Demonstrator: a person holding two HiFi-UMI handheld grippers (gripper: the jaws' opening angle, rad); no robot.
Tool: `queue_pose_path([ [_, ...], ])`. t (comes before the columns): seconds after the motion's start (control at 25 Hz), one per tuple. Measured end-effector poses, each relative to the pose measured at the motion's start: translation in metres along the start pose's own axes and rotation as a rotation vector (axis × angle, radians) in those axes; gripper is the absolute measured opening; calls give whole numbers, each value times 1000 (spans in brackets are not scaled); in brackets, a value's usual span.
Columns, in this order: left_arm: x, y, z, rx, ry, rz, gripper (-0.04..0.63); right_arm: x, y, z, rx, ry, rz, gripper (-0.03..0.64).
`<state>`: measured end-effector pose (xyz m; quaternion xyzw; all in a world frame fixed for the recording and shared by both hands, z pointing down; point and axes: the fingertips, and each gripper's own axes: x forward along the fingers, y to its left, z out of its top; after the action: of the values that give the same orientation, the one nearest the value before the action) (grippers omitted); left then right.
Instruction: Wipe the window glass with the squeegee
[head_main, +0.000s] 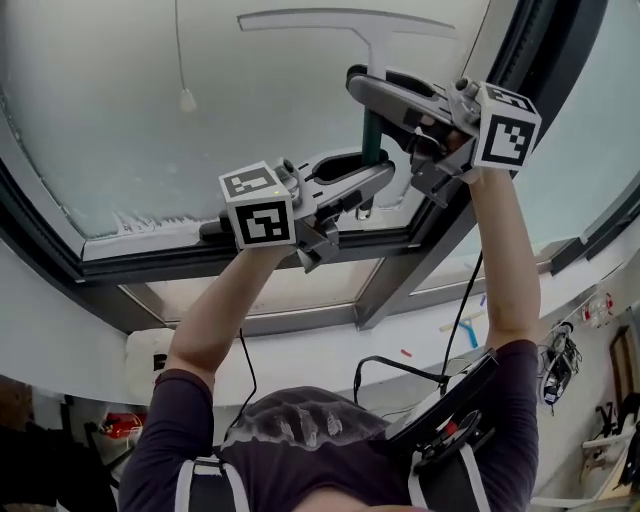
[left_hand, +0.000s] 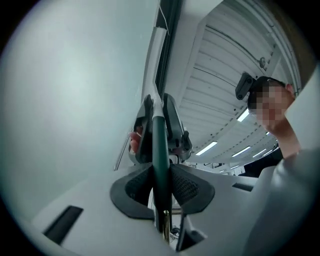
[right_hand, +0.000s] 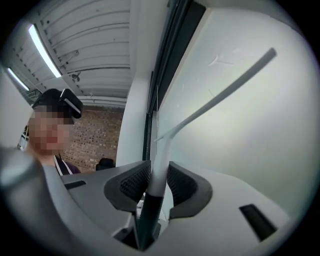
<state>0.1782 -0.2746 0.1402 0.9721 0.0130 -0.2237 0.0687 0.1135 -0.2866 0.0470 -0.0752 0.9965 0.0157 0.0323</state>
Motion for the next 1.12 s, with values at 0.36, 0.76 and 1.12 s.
queue_pose_path([
  [0.36,31,20,43,-31,89,-22,92,-37,-34,42,18,-276,-198,87],
  [0.76,40,41,69,-158,-71,-42,89,-21,-65,58,65,-165,-210,89],
  [1.12,51,50,53,-196,-49,-32,89,-38,-73,51,76,-198,-238,89],
])
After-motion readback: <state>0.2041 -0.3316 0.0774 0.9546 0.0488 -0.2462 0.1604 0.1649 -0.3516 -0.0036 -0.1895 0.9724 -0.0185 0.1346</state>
